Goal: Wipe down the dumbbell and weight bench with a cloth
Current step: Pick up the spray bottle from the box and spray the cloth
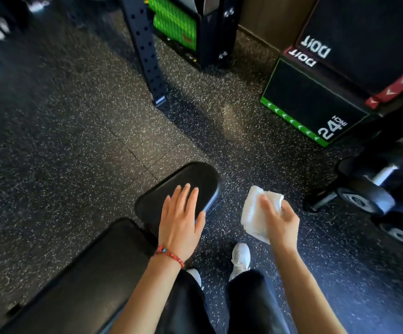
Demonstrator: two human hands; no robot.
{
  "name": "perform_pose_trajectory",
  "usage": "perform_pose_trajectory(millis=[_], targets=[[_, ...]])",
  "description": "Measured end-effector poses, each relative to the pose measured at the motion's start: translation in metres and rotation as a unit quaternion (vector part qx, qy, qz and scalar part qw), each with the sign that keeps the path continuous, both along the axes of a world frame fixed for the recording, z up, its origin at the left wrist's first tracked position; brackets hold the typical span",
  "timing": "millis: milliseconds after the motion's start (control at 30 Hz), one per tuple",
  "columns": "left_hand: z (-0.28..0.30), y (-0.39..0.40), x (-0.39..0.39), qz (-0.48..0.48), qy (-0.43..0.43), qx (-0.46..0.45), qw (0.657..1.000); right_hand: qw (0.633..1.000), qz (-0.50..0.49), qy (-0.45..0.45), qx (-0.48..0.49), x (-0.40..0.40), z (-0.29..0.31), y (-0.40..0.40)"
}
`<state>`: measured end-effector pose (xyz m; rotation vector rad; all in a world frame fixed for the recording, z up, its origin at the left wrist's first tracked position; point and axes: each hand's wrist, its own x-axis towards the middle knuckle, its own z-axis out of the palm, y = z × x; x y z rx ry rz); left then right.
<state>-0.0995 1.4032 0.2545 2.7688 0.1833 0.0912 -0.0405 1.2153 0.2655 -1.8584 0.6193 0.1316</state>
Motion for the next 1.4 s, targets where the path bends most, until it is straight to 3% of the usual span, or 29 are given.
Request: perform_pose_trajectory(millis=[300, 700, 1400], targets=[[0.036, -0.092, 0.078, -0.114, -0.012, 0.072, 0.991, 1.0, -0.009, -0.025, 0.015, 0.043, 0.035, -0.106], [0.079, -0.218, 0.206, -0.136, -0.032, 0.049, 0.989, 0.999, -0.017, -0.041, 0.002, 0.144, 0.067, -0.226], [0.105, -0.197, 0.523, -0.171, -0.089, 0.037, 0.98, 0.995, -0.075, -0.069, -0.013, 0.429, 0.097, -0.214]])
